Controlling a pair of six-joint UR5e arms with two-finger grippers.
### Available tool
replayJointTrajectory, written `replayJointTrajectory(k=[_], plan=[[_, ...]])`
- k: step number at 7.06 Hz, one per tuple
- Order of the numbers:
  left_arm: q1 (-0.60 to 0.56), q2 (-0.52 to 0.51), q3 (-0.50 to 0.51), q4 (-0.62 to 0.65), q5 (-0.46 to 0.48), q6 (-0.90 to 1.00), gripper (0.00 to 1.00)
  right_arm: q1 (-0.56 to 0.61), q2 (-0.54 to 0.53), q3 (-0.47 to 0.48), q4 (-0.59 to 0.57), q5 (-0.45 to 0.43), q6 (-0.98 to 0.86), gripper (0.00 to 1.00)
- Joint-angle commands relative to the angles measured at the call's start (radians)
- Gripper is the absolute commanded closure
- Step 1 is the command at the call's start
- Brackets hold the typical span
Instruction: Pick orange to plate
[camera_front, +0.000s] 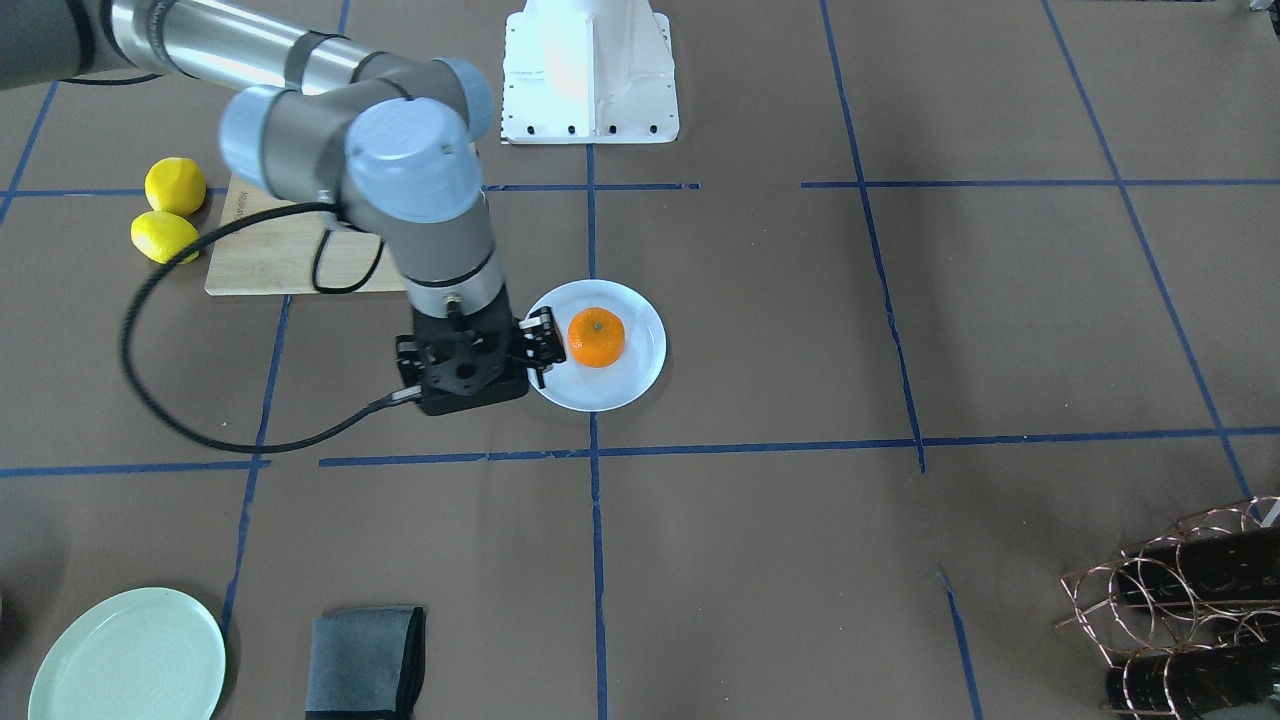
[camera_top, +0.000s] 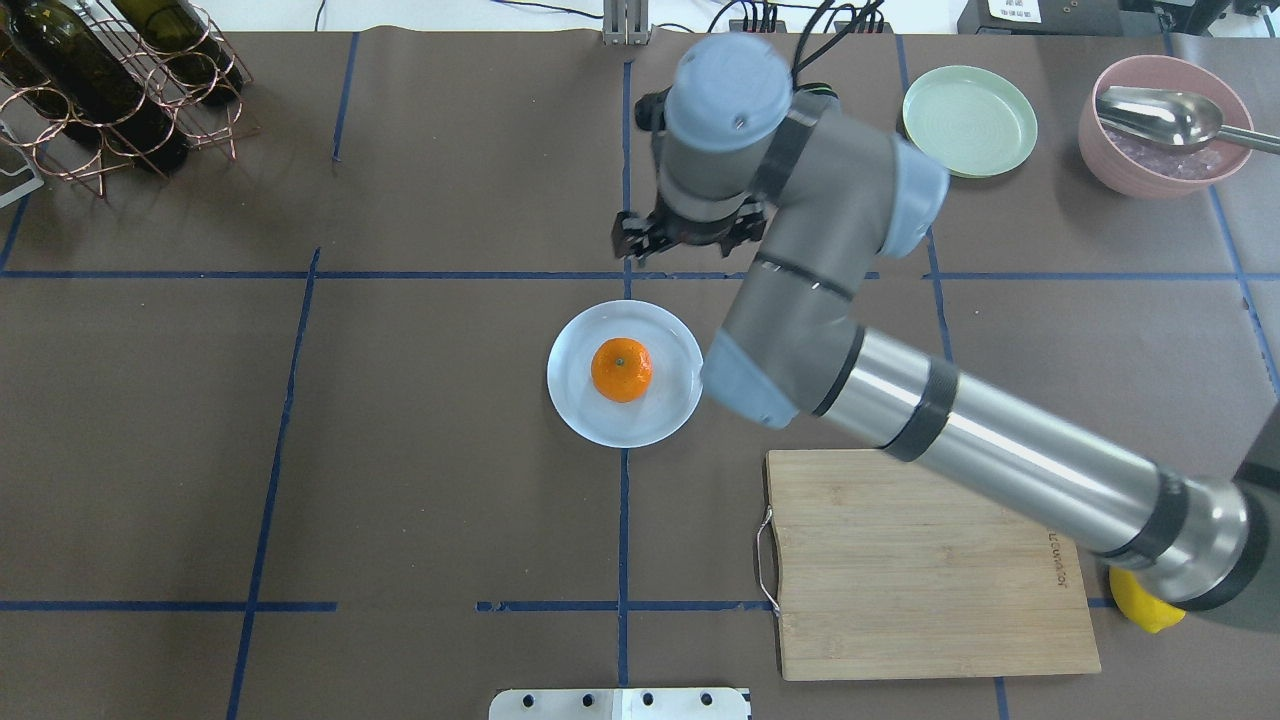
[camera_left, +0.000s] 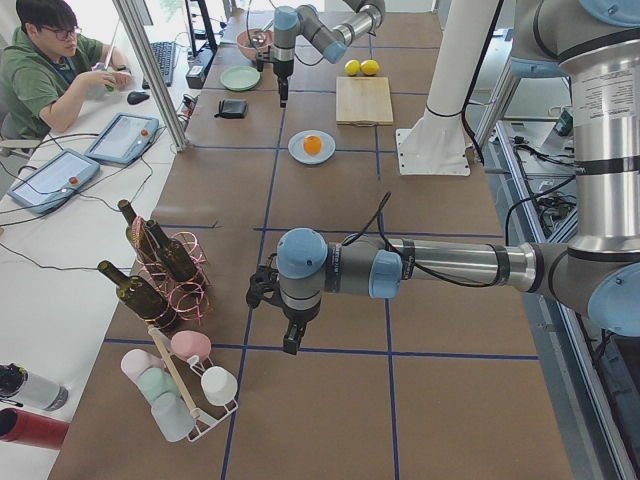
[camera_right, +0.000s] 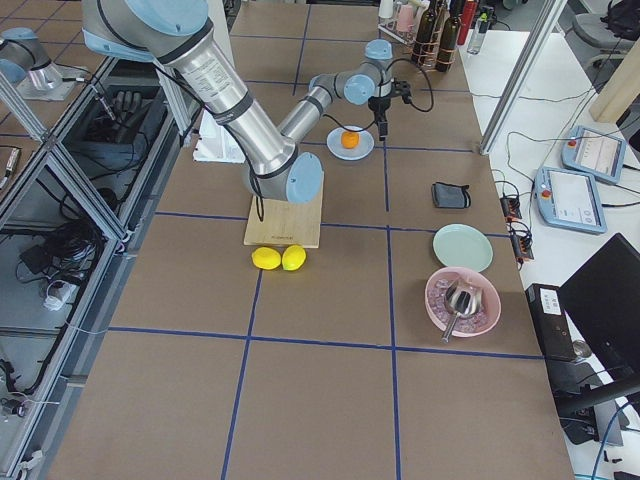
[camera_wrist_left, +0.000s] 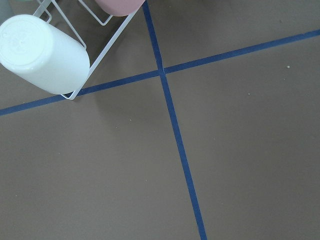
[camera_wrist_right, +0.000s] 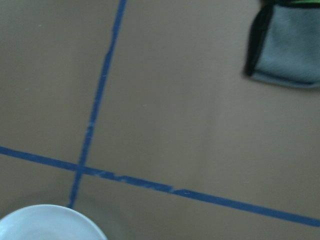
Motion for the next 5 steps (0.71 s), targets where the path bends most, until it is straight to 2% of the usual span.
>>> replayJointTrajectory(k=[1, 3, 5], plan=[[0.0, 0.0, 0.004, 0.004, 0.0, -0.005, 0.0, 0.256, -0.19, 0.094, -0.062, 0.169, -0.428, 0.0], [0.0, 0.002, 0.015, 0.007, 0.001, -0.01, 0.0, 0.443, -0.313, 0.087, -0.127, 0.193, -0.807, 0.0], [0.0, 0.002, 0.004, 0.005, 0.001, -0.01, 0.0, 0.603, -0.381, 0.082, -0.247, 0.193, -1.009, 0.0]])
